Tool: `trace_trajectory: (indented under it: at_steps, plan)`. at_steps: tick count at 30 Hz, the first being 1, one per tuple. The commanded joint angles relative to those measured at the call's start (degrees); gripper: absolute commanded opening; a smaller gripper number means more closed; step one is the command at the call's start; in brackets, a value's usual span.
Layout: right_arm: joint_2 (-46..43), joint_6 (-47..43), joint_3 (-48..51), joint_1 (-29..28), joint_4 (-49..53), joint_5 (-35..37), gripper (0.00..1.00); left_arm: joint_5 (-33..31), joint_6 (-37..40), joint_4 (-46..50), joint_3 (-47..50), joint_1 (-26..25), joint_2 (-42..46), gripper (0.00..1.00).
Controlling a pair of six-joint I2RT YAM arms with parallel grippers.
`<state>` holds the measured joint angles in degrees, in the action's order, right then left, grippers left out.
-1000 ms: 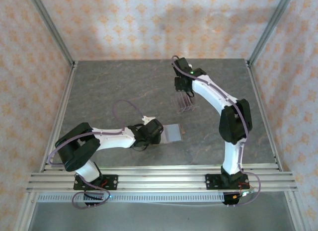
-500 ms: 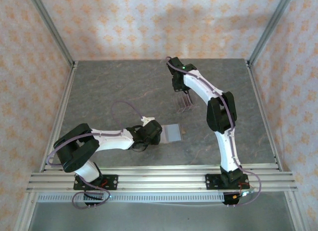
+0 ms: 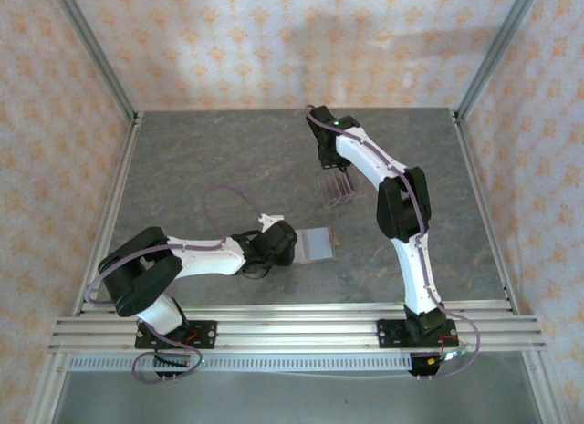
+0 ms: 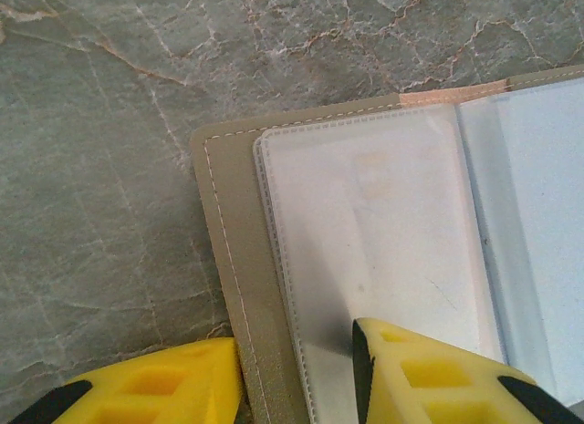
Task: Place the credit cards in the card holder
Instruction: Pick up the credit card from the storage box.
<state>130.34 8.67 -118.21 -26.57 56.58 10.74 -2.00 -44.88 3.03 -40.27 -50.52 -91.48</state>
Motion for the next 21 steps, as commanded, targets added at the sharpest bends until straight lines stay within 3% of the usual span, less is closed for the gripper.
trace_trajectory:
  at_steps: [1,21]
  plan:
    - [0.61,-0.76,-1.76,0.38,2.57,1.59,0.16,2.88,0.23,-4.39,2.30,-0.17,-4.49,0.38]
    - [1.29,-0.90,-3.14,0.65,3.27,1.52,0.12,2.88,0.15,-4.23,1.96,-0.15,-5.08,0.38]
